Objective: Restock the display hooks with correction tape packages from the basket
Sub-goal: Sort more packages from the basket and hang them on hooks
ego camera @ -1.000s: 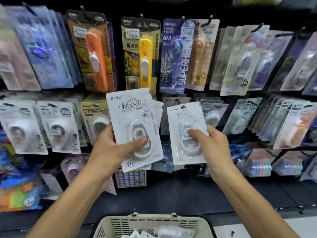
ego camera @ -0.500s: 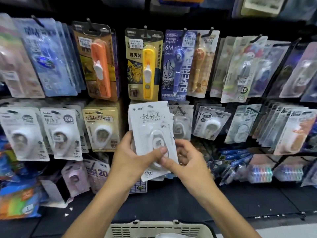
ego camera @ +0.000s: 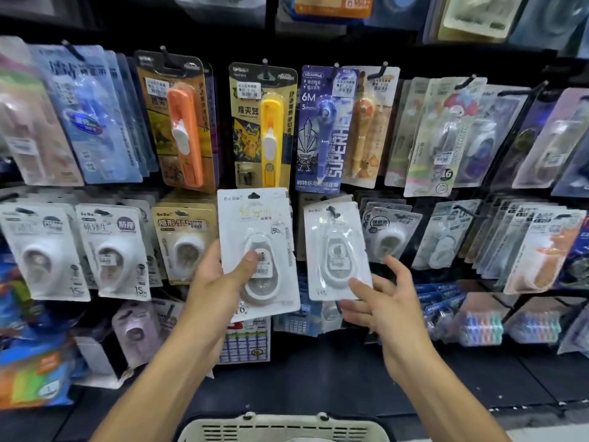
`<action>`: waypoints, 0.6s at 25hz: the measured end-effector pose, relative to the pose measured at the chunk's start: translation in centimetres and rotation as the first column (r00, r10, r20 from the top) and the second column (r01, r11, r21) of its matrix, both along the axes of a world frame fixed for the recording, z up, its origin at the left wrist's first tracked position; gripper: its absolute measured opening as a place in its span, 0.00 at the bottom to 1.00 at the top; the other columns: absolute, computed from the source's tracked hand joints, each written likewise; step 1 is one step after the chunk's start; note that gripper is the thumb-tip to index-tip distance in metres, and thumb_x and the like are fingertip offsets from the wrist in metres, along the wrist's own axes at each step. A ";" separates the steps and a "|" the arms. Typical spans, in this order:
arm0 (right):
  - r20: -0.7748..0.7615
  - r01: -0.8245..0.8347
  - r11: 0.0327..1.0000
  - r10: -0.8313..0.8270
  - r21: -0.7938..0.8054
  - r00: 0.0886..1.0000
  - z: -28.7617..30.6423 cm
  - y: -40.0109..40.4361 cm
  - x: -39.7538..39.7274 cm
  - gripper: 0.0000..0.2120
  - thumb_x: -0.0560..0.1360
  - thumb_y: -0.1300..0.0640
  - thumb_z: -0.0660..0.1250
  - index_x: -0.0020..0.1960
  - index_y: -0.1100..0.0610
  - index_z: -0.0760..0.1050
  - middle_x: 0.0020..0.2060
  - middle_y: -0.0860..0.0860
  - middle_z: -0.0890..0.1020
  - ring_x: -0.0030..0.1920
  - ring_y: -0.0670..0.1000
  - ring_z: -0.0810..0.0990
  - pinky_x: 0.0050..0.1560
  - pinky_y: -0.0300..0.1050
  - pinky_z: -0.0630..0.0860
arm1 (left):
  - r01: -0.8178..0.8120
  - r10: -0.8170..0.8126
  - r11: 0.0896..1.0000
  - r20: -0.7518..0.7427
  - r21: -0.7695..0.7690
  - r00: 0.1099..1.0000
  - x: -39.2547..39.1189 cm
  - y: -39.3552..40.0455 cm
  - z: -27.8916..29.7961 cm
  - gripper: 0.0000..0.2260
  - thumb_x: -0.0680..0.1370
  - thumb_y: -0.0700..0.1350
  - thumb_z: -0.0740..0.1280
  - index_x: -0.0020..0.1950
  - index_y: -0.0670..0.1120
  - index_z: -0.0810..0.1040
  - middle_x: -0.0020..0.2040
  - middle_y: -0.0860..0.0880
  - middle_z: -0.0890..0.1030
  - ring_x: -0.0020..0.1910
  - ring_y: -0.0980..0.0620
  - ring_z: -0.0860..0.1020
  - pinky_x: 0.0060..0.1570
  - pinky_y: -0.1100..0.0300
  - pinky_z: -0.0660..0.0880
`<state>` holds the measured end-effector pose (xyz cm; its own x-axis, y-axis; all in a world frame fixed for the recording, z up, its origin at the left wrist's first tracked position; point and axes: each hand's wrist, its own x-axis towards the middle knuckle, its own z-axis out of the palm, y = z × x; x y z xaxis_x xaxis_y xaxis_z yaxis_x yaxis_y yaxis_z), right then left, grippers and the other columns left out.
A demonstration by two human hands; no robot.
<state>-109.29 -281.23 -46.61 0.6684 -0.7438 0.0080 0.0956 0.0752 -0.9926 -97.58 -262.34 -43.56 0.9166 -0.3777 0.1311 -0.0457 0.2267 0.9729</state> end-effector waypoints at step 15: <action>0.007 -0.123 0.985 0.125 -0.120 0.992 0.1 -0.7 -1.4 0.15 0.77 0.57 0.71 0.58 0.39 0.80 0.41 0.50 0.87 0.21 0.50 0.71 0.20 0.44 0.69 | -0.371 -0.156 0.754 0.697 0.541 0.700 2.2 -0.6 -1.5 0.23 0.83 0.45 0.63 0.78 0.54 0.66 0.77 0.60 0.62 0.78 0.56 0.58 0.78 0.54 0.51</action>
